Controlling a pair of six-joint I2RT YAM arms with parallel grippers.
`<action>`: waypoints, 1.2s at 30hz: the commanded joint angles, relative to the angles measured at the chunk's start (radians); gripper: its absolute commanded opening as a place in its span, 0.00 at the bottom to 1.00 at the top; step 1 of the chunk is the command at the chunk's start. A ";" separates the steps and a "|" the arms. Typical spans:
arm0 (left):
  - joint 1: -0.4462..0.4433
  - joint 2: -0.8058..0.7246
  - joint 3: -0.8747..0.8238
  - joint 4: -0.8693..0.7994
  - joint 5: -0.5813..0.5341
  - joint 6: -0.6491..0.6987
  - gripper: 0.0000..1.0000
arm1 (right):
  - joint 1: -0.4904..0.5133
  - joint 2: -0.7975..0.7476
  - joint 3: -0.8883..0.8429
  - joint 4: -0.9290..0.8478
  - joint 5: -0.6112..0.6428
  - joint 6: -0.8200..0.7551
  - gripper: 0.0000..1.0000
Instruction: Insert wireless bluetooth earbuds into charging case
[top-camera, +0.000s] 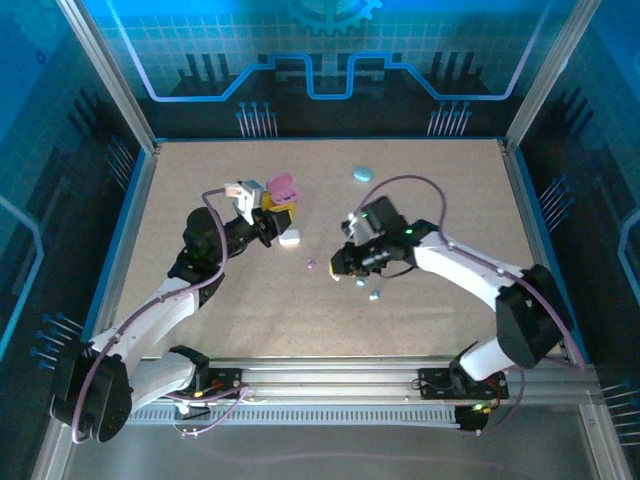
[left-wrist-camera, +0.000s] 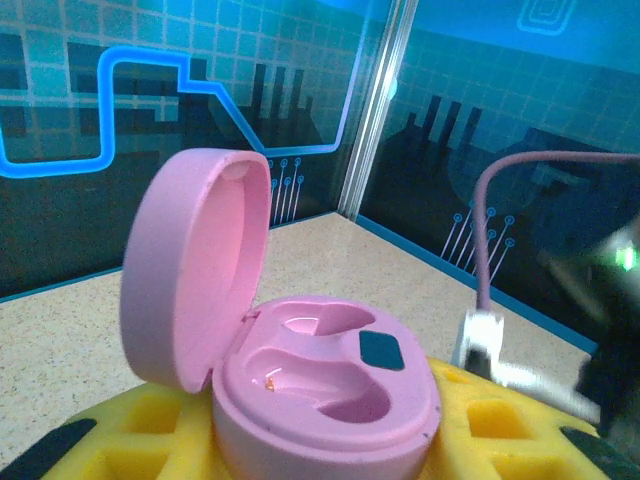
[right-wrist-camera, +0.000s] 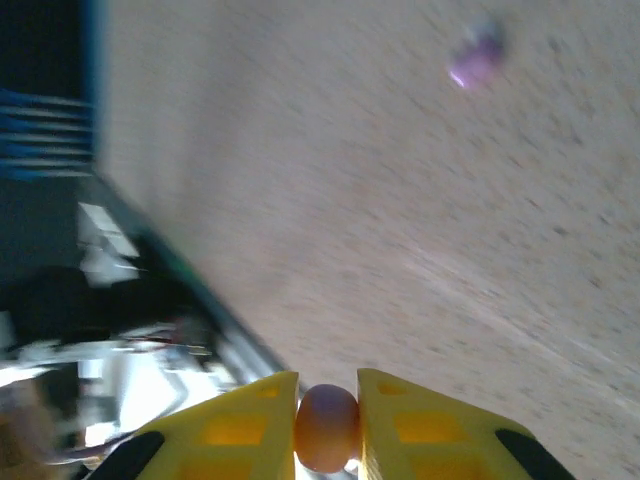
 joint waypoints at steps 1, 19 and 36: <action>0.009 0.020 -0.010 0.062 0.030 0.013 0.30 | -0.105 -0.039 -0.064 0.296 -0.393 0.180 0.21; 0.006 0.100 -0.036 0.228 0.243 0.008 0.30 | -0.234 -0.038 0.003 0.533 -0.652 0.423 0.22; -0.058 0.128 -0.042 0.219 0.259 0.100 0.31 | -0.232 -0.099 -0.012 0.522 -0.482 0.571 0.22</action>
